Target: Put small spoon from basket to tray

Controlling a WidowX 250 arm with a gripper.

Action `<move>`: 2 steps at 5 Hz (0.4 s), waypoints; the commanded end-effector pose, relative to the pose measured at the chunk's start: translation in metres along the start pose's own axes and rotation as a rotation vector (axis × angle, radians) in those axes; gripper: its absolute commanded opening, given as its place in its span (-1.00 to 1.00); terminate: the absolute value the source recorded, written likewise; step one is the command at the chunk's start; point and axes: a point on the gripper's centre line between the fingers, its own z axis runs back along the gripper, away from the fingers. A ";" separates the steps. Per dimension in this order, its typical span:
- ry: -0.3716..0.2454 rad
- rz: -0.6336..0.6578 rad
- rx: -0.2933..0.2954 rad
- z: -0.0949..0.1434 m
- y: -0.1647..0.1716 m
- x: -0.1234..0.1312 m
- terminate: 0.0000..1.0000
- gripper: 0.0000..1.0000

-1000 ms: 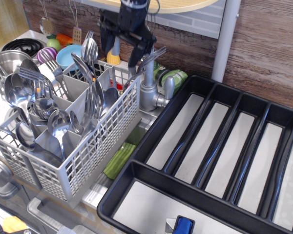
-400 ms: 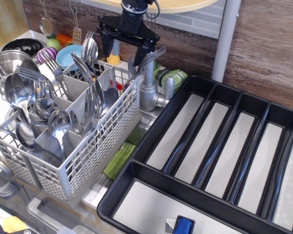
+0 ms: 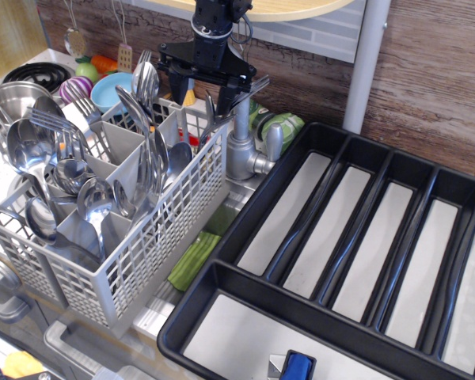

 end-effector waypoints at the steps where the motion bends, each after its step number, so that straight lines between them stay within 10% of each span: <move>1: -0.048 0.038 0.012 0.009 0.002 0.005 -1.00 -1.00; 2: -0.044 0.038 0.028 0.017 0.002 0.001 -1.00 -1.00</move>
